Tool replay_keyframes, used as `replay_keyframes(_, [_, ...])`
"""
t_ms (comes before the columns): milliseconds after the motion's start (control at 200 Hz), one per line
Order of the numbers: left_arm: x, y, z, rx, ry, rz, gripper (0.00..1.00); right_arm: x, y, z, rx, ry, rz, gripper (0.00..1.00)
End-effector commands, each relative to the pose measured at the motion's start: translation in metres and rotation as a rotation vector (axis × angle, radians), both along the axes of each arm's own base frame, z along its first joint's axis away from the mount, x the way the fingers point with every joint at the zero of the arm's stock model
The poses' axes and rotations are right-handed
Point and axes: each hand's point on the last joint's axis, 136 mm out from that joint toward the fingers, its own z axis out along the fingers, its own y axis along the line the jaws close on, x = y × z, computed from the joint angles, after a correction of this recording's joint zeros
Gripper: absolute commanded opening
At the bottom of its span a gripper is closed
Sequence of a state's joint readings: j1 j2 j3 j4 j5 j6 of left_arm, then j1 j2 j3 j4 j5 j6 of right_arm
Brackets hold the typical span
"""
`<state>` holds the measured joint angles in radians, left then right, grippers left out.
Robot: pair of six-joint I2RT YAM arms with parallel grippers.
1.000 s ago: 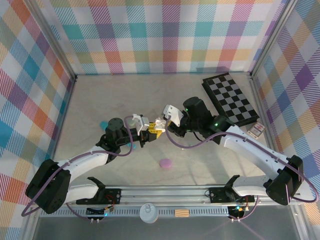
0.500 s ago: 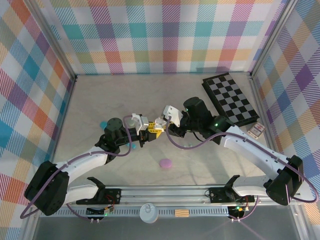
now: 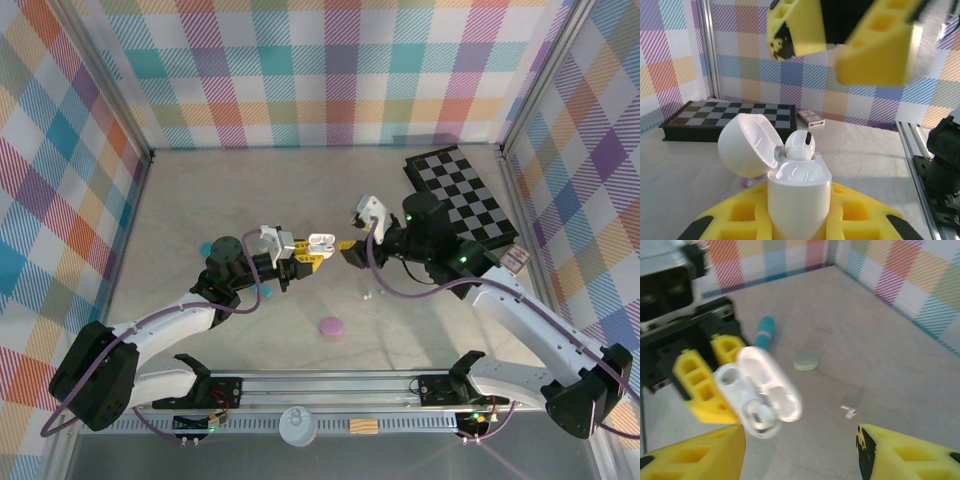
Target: Insert the wireless bluetooth earbuds into the charging case
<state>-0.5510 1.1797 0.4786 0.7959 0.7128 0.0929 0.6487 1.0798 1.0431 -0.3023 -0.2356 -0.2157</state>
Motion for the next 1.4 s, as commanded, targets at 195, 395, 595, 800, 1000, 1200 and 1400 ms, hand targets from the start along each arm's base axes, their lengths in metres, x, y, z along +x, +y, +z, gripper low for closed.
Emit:
replay_keyframes(195, [0.001,0.025,0.001,-0.019,-0.032,0.076,0.00,0.068,-0.041,-0.023,0.287,0.340,-0.358,0.63])
replay_keyframes(395, [-0.005,0.037,0.003,-0.016,-0.049,0.109,0.00,0.102,-0.022,-0.105,0.133,0.670,-0.429,0.63])
replay_keyframes(595, [-0.017,0.041,0.009,-0.029,-0.078,0.091,0.00,0.129,0.015,-0.168,0.046,0.904,-0.378,0.59])
replay_keyframes(800, [-0.023,0.042,0.009,-0.028,-0.084,0.082,0.00,0.151,0.046,-0.208,0.065,1.050,-0.354,0.52])
replay_keyframes(1000, [-0.024,0.043,0.005,-0.008,-0.083,0.081,0.00,0.156,0.068,-0.231,0.056,1.100,-0.325,0.45])
replay_keyframes(1200, [-0.023,0.043,0.005,-0.005,-0.088,0.078,0.00,0.158,0.077,-0.246,0.016,1.105,-0.300,0.41])
replay_keyframes(1400, [-0.023,0.041,0.005,-0.005,-0.087,0.069,0.00,0.159,0.080,-0.262,-0.006,1.124,-0.306,0.40])
